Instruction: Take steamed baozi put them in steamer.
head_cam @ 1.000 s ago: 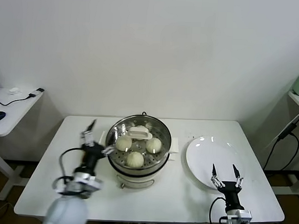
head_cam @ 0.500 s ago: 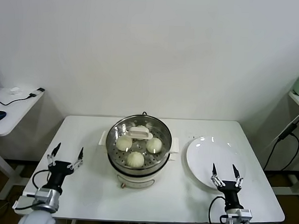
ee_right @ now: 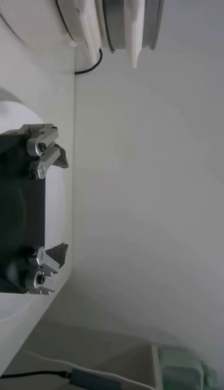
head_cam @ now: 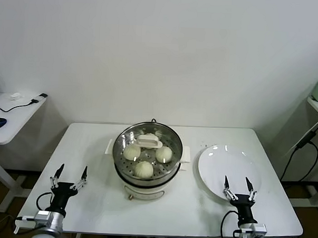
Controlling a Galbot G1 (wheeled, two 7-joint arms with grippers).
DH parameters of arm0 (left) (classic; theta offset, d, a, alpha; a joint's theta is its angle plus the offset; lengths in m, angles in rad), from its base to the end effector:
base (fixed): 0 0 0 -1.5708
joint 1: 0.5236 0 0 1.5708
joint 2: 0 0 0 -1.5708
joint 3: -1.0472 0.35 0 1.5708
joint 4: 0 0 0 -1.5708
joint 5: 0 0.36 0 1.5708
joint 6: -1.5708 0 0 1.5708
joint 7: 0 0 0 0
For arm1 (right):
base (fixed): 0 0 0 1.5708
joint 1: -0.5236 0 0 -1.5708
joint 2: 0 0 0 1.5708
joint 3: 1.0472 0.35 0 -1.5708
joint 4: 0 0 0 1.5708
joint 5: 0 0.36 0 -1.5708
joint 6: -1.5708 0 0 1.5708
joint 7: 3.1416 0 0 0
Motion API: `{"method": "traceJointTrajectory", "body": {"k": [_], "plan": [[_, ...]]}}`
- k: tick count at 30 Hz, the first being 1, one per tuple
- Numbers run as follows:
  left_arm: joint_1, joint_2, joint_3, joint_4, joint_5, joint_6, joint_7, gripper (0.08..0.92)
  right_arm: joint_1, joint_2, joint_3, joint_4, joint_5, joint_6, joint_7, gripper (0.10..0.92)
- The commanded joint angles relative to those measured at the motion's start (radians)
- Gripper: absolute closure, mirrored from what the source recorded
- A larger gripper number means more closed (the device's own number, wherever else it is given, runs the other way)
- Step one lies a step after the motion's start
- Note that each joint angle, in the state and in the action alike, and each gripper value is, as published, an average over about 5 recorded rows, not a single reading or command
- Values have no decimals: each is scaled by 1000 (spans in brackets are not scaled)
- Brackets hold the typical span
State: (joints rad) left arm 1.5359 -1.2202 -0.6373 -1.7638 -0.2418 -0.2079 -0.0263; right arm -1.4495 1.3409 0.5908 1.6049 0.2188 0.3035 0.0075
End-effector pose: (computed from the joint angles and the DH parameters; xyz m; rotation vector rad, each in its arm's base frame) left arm 0.1925 0.1341 -0.3856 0.0532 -3.0735 -0.2010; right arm 0.2037 -0.1005 -0.4381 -0.0891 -3.0894 0.0490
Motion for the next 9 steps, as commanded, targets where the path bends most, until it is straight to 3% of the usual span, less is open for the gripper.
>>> {"method": "traceJointTrajectory", "body": {"k": [1,9], "plan": [[10,2,-3,39,-42,-33,-1,177,-4,0,0,0,5,2,-1,203],[11,-1,5,28,-38,-29,9,177,-11,-1,3,7,4,6,-2,203]]}}
